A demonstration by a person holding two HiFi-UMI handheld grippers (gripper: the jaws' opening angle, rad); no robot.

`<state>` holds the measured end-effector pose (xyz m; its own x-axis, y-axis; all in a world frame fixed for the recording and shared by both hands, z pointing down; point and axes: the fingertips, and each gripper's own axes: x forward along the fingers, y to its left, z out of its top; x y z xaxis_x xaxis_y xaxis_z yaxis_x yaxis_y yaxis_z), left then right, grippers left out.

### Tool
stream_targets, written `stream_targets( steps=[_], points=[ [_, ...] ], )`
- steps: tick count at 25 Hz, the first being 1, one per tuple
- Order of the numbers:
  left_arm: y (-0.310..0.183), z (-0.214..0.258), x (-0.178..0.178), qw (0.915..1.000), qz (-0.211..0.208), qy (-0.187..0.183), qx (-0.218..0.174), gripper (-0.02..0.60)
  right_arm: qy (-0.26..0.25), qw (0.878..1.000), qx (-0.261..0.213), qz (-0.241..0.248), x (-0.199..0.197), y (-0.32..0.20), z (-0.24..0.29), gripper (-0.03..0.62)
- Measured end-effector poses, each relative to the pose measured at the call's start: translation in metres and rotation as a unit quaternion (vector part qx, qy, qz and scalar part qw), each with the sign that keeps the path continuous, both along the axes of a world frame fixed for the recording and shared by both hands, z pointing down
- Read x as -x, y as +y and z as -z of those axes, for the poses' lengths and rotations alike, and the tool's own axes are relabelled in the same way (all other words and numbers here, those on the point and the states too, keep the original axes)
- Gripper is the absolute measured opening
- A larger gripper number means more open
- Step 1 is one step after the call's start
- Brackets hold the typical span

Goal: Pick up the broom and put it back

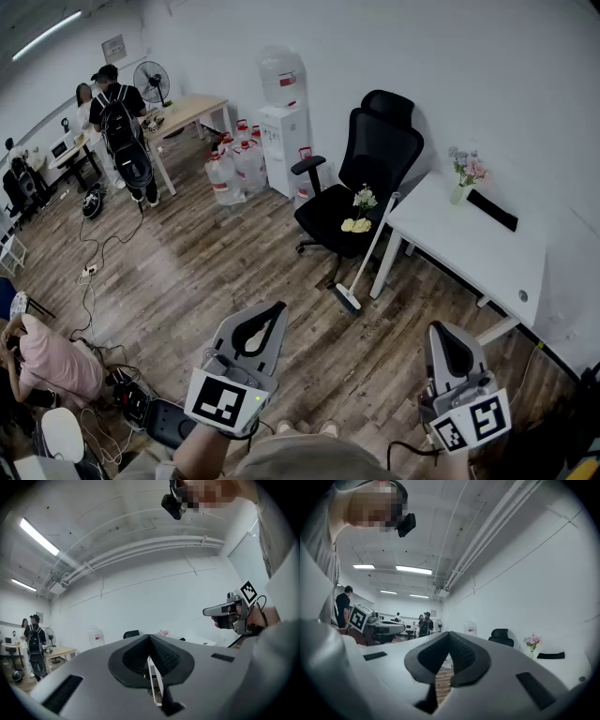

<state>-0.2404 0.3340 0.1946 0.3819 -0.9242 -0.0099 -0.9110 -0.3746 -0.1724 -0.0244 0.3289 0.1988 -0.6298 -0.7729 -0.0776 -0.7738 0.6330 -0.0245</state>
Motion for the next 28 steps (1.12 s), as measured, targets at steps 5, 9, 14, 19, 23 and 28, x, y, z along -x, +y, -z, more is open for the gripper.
stream_targets(
  steps=[5, 9, 14, 19, 23, 28],
  points=[
    [0.002, -0.004, -0.02, 1.0, -0.002, -0.004, 0.003, 0.014, -0.021, 1.0, 0.01, 0.0, -0.023, 0.0, -0.004, 0.029],
    [-0.003, -0.004, -0.034, 1.0, -0.002, -0.001, 0.0, 0.014, -0.038, 0.999, 0.015, -0.004, -0.042, -0.006, -0.005, 0.029],
    [-0.006, -0.001, -0.043, 0.9996, 0.008, -0.002, -0.026, 0.014, -0.031, 0.999, 0.016, -0.002, -0.056, -0.009, -0.007, 0.029],
    [-0.015, 0.01, -0.043, 0.9986, 0.014, 0.023, -0.047, 0.225, -0.026, 0.999, 0.023, -0.003, -0.06, -0.012, -0.016, 0.029],
    [-0.027, 0.001, -0.043, 0.999, 0.01, 0.015, -0.041, 0.226, -0.011, 1.0, 0.028, -0.004, -0.059, -0.019, -0.029, 0.029],
    [-0.066, -0.019, -0.048, 0.9991, -0.005, 0.018, -0.037, 0.225, -0.009, 0.999, 0.033, -0.024, -0.068, -0.049, -0.051, 0.029]
  ],
)
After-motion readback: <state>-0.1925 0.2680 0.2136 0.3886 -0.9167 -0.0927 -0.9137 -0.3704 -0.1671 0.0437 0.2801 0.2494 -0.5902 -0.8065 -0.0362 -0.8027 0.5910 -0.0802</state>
